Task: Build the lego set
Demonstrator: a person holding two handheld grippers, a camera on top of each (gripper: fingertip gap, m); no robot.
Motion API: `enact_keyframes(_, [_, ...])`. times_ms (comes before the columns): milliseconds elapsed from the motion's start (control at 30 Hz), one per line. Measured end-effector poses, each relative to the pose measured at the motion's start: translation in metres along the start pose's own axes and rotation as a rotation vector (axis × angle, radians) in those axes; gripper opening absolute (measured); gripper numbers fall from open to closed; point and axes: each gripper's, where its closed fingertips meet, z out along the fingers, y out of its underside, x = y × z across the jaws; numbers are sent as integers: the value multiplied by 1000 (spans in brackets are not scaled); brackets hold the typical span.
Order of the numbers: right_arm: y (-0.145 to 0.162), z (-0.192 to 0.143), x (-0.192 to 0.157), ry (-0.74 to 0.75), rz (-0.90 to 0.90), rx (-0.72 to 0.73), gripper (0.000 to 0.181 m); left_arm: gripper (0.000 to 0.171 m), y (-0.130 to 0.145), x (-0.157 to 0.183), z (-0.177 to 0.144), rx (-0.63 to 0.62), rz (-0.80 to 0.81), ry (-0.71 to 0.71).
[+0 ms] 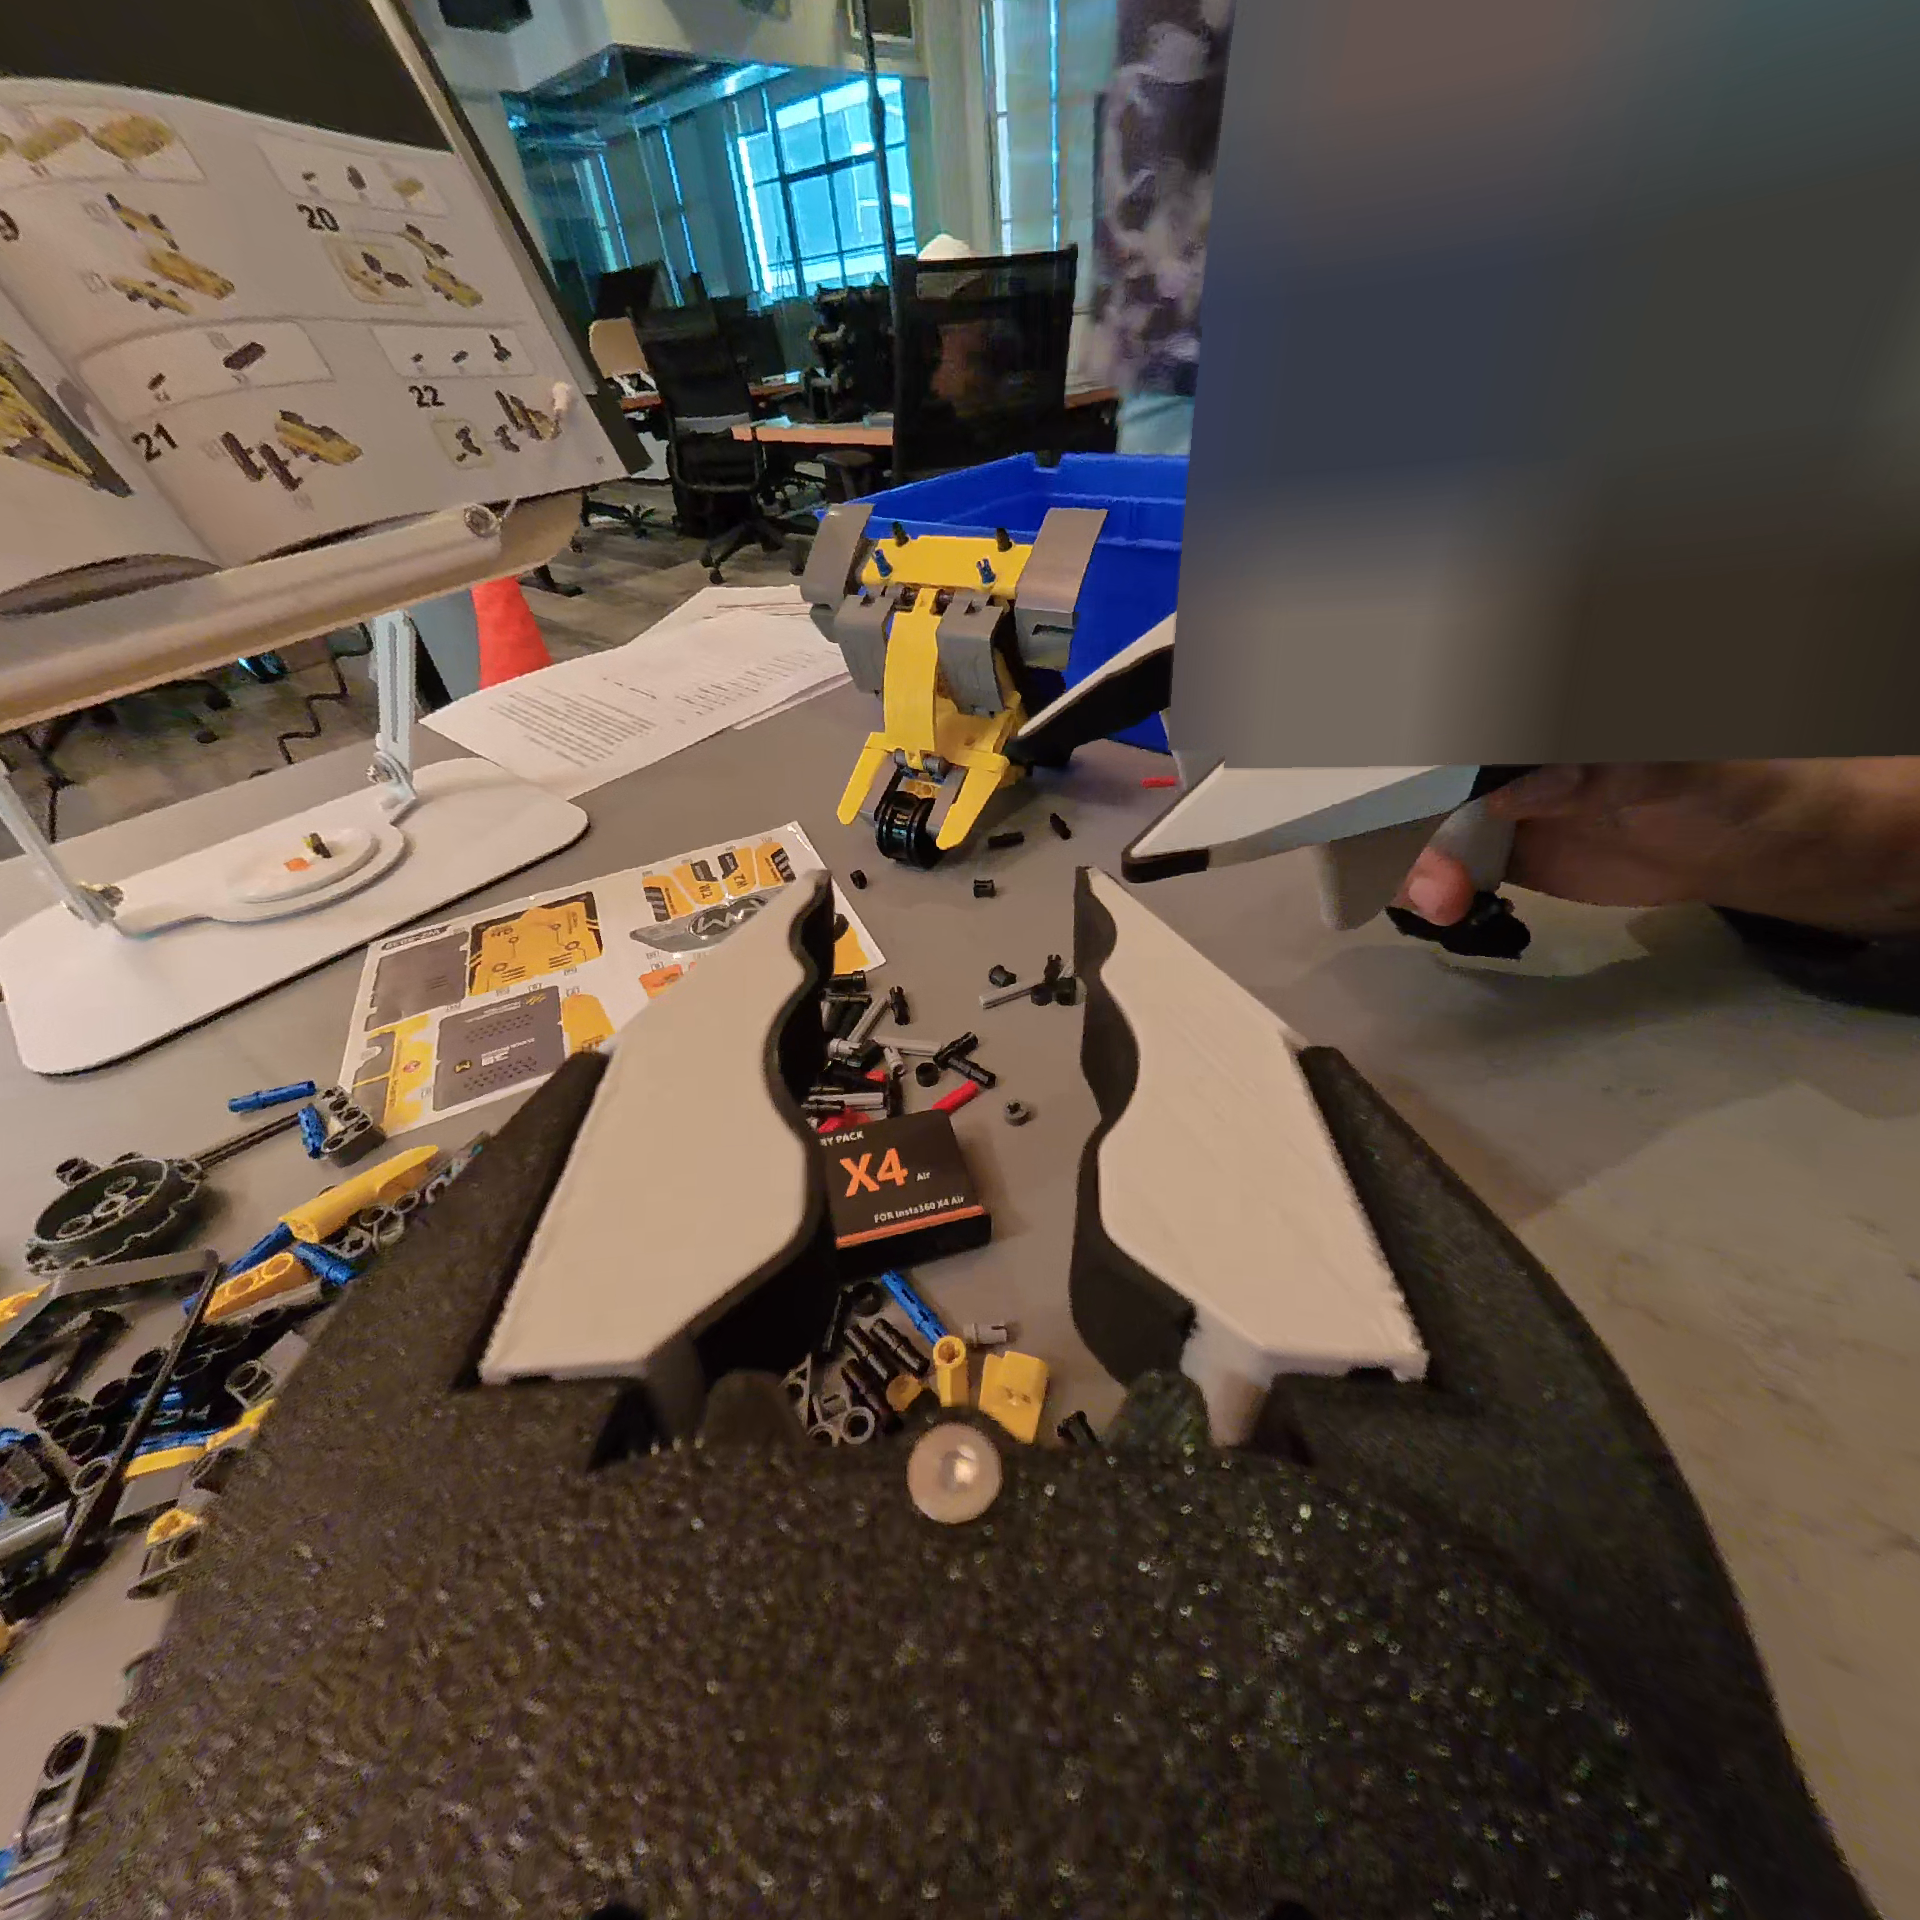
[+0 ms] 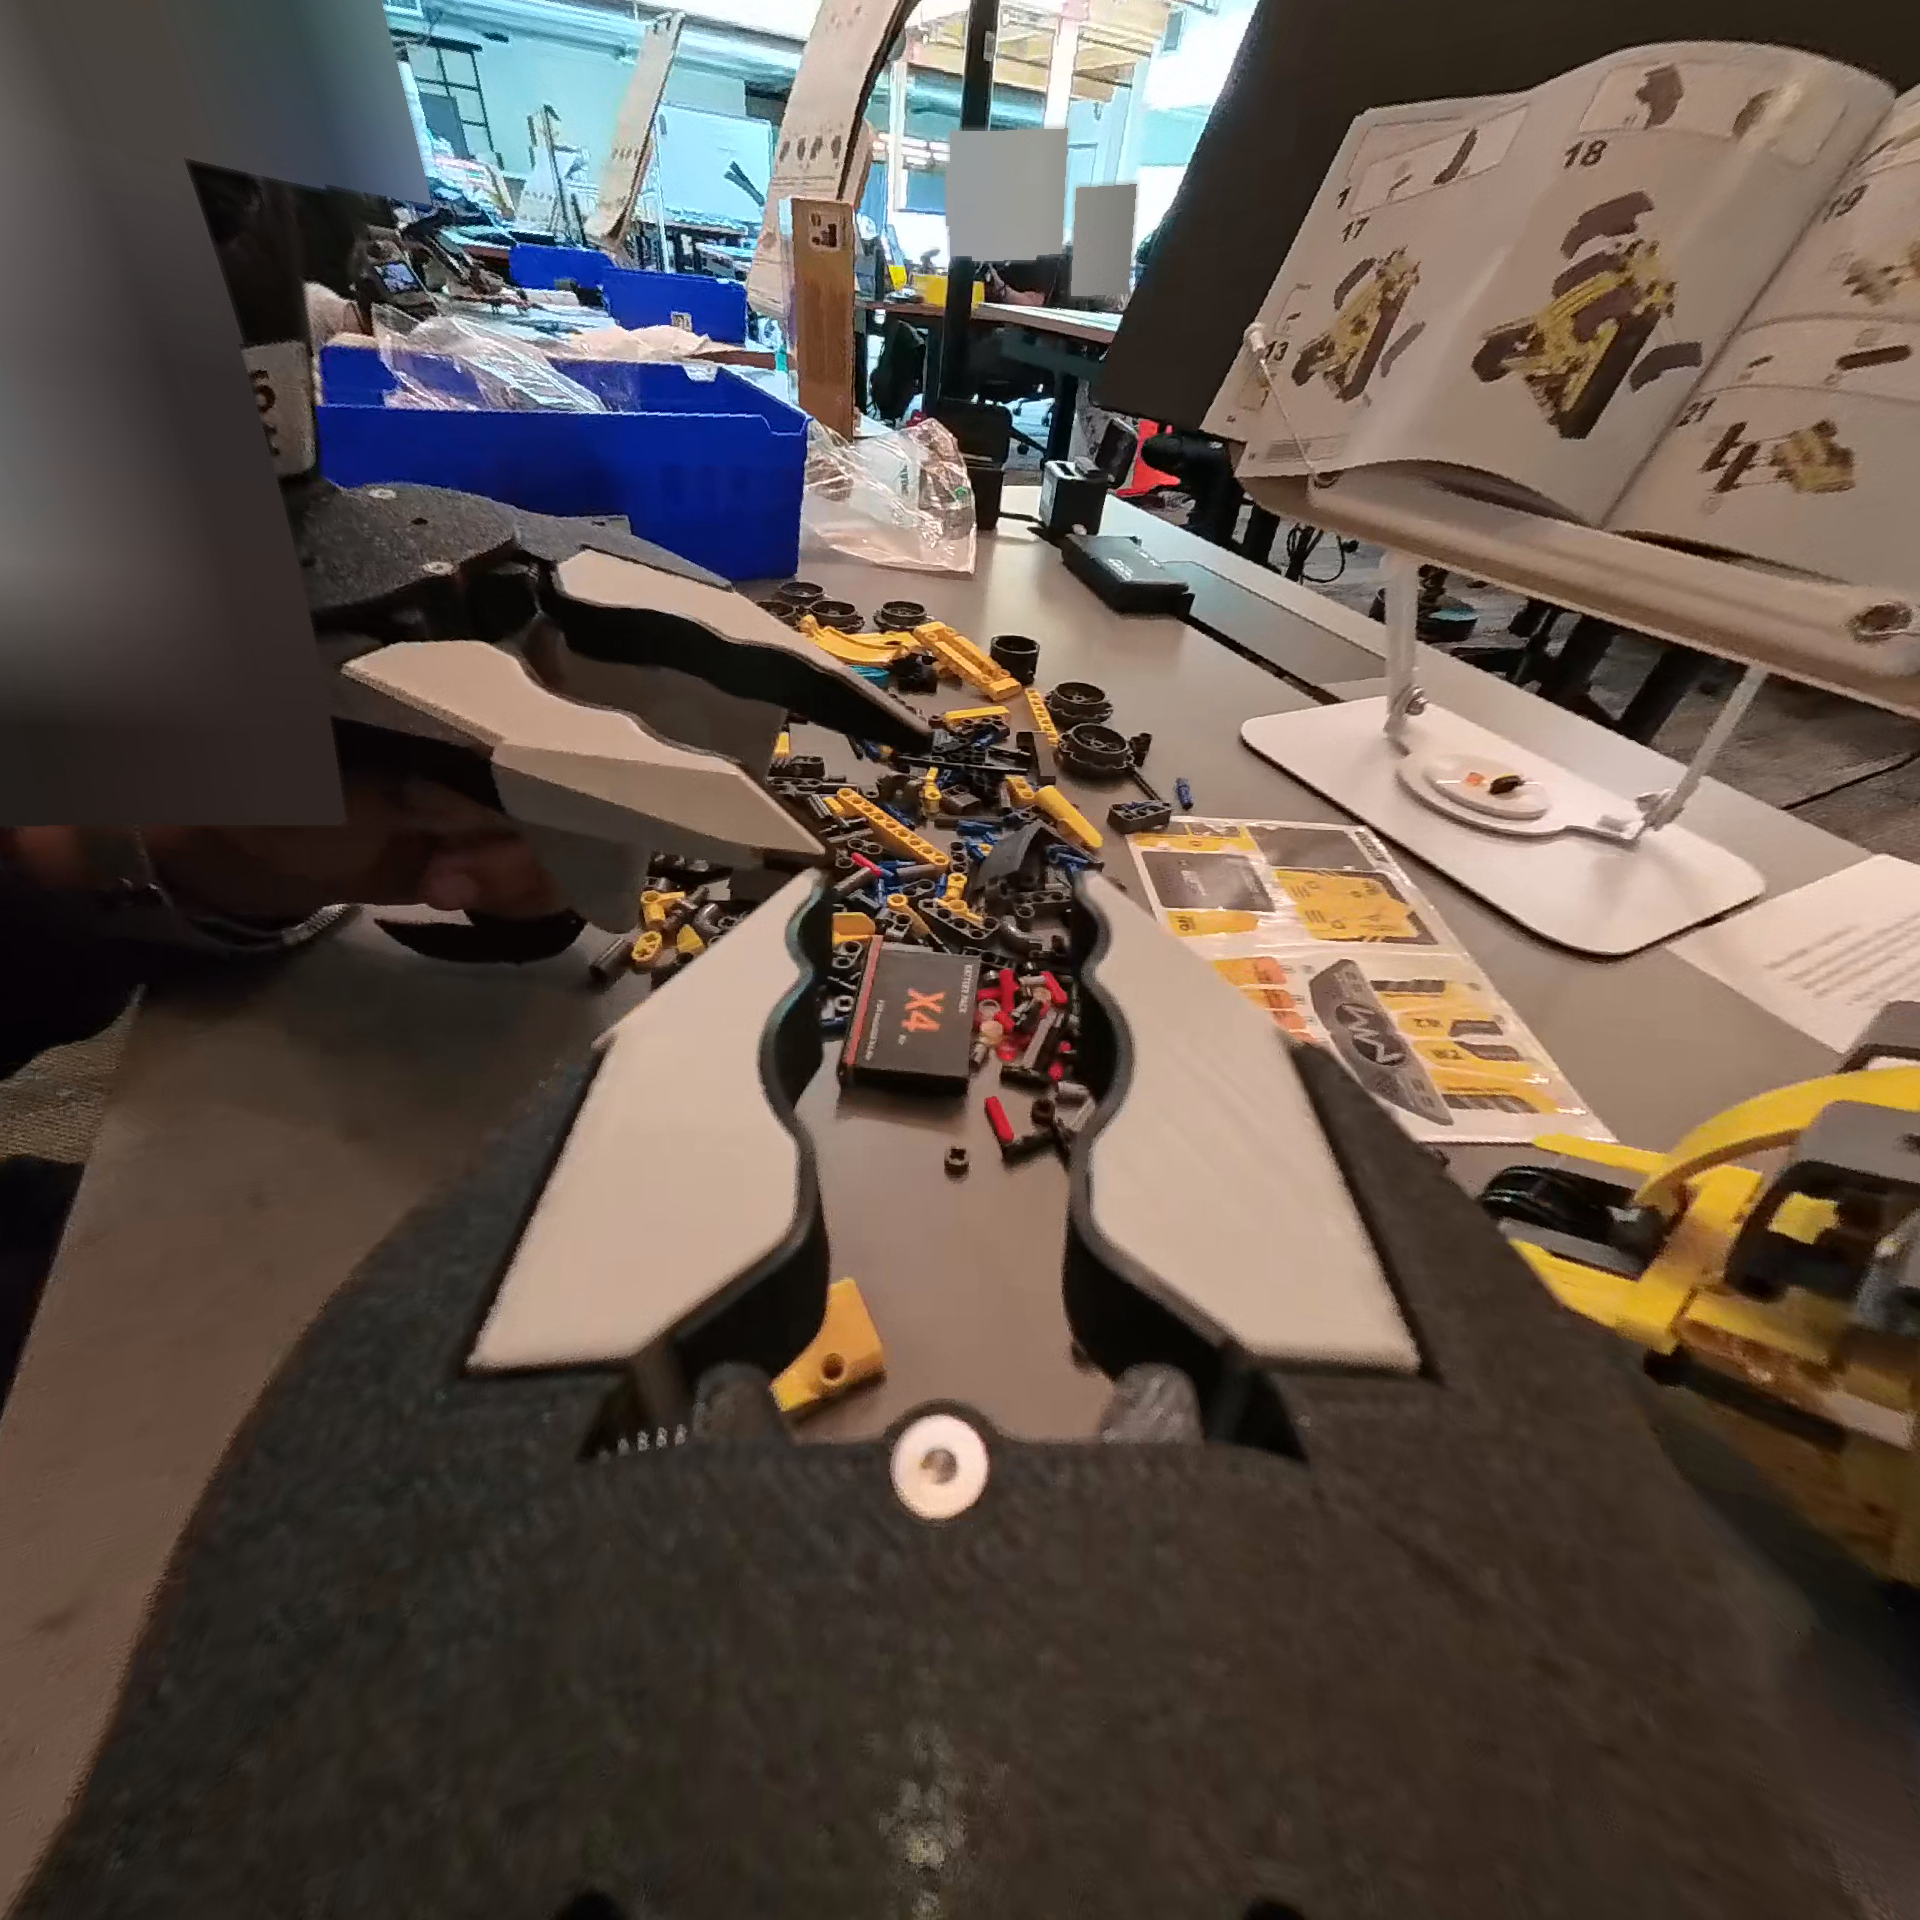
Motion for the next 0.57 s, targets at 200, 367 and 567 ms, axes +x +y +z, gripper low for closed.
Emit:
enact_keyframes(200, [1, 2, -4, -14, 4, -3, 45, 45, 2, -1, 1, -8, -15, 3])
enact_keyframes(367, [1, 2, -4, -31, 61, 6, 45, 44, 2, -1, 1, -9, -9, -2])
enact_keyframes(567, [-1, 0, 1, -56, 155, 26, 45, 43, 2, -5, 1, -6, -60, 4])
